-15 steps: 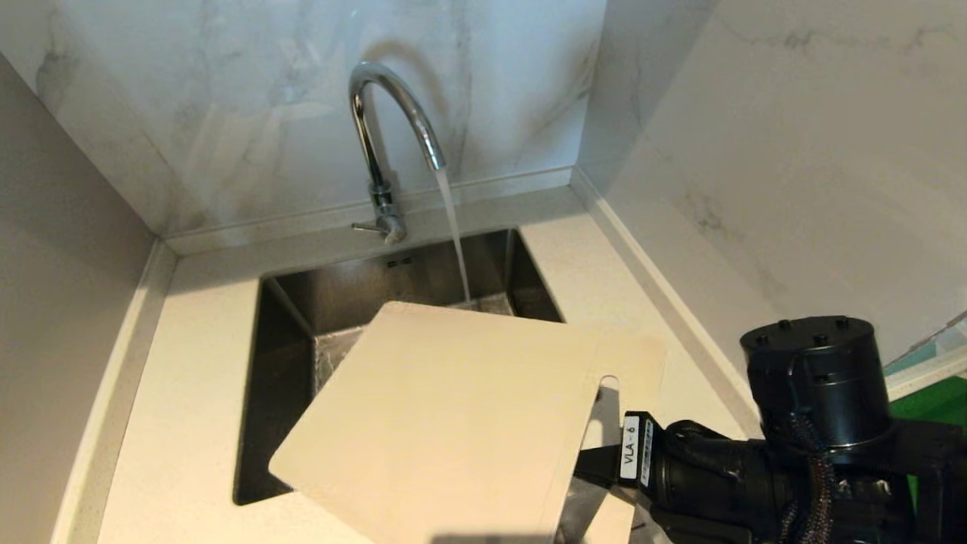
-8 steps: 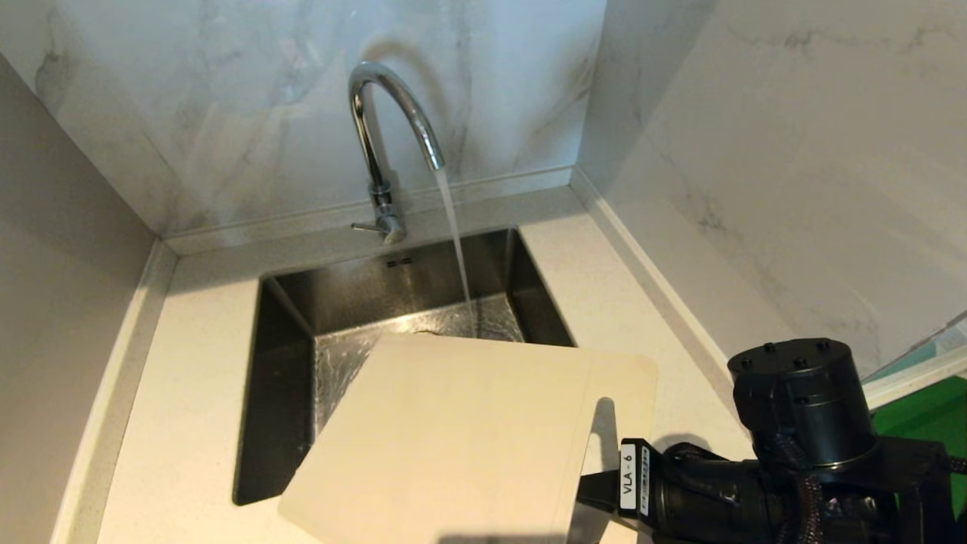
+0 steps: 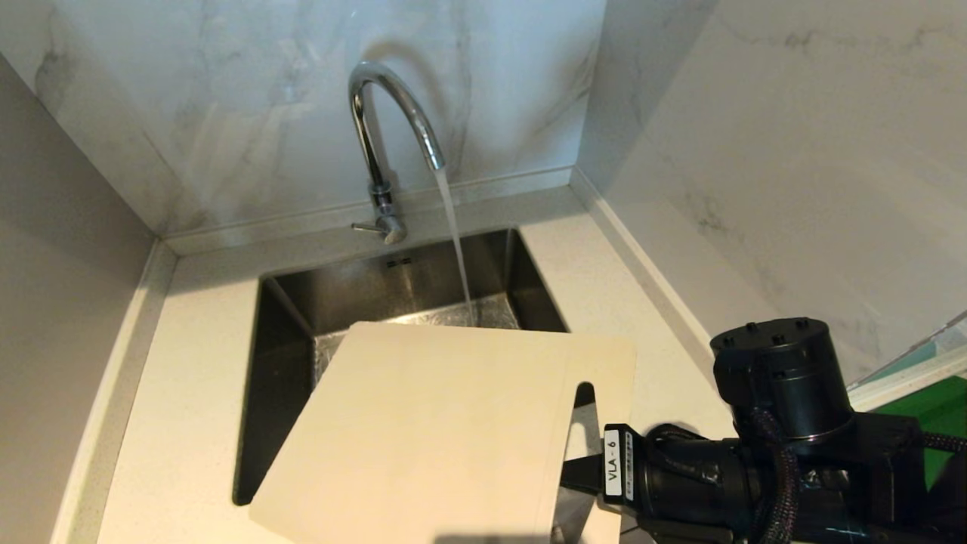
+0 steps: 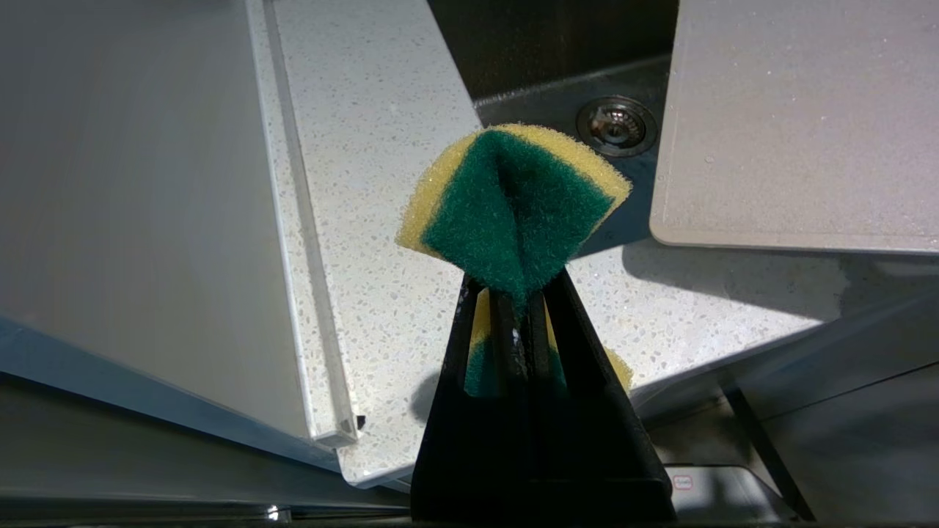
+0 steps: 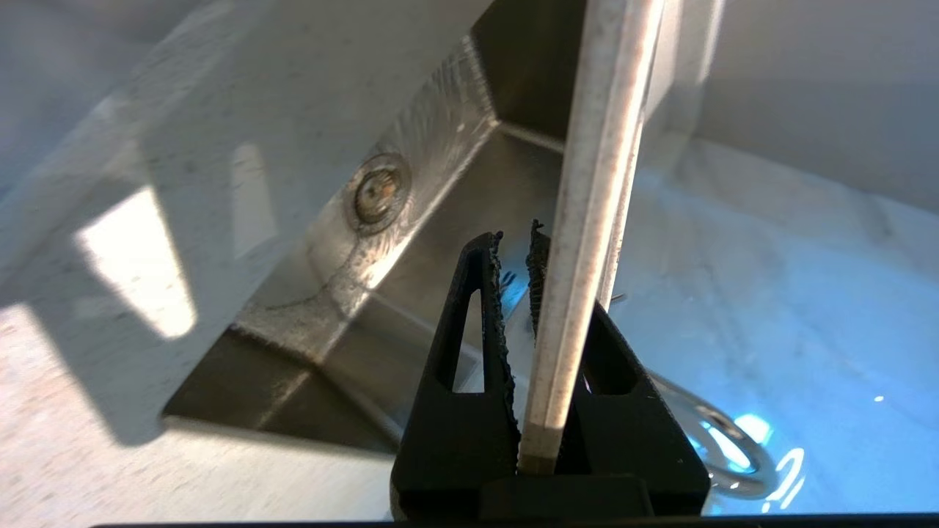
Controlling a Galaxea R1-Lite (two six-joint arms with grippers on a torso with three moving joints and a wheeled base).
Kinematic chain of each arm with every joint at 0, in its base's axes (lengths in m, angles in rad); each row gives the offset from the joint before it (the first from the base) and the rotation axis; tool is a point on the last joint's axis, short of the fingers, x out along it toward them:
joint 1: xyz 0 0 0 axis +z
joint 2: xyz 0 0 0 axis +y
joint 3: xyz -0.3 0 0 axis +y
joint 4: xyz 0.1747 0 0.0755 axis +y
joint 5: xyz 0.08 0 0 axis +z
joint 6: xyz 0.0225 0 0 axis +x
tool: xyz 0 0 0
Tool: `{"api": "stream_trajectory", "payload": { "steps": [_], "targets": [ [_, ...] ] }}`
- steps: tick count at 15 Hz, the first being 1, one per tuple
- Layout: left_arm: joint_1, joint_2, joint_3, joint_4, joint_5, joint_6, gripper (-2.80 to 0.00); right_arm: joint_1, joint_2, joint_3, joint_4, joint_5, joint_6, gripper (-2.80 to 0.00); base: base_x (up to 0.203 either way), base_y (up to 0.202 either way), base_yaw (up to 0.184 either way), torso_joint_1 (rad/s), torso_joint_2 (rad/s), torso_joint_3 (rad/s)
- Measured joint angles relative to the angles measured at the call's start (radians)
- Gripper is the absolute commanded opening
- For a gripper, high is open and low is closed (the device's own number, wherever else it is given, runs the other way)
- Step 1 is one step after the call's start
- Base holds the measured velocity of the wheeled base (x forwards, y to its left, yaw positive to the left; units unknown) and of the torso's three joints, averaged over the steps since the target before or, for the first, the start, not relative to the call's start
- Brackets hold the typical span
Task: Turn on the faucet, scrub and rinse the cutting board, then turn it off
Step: Scrub the cutting board underwater
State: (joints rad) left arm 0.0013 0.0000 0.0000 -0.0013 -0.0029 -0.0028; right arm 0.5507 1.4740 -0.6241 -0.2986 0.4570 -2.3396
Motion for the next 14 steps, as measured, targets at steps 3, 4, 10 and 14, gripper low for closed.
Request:
{"api": "stream_trajectory", "payload": {
  "steps": [3, 4, 10, 14],
  "targets": [
    [0.000, 0.000, 0.000, 0.000, 0.000, 0.000, -2.80, 0.007, 0.003, -0.015, -0.052, 0.081, 0.002, -2.80, 0.000, 0.000, 0.000, 0.000, 0.00, 0.000],
    [0.000, 0.000, 0.000, 0.000, 0.001, 0.000, -2.80, 0.007, 0.004, -0.011, -0.061, 0.103, 0.004, -2.80, 0.000, 0.000, 0.000, 0.000, 0.00, 0.000],
    [0.000, 0.000, 0.000, 0.000, 0.000, 0.000, -2.80, 0.045, 0.002, 0.023, -0.060, 0.149, 0.011, -2.80, 0.000, 0.000, 0.000, 0.000, 0.00, 0.000],
    [0.000, 0.000, 0.000, 0.000, 0.000, 0.000, -2.80, 0.051, -0.016, 0.081, -0.069, 0.156, 0.011, -2.80, 0.000, 0.000, 0.000, 0.000, 0.00, 0.000]
  ]
}}
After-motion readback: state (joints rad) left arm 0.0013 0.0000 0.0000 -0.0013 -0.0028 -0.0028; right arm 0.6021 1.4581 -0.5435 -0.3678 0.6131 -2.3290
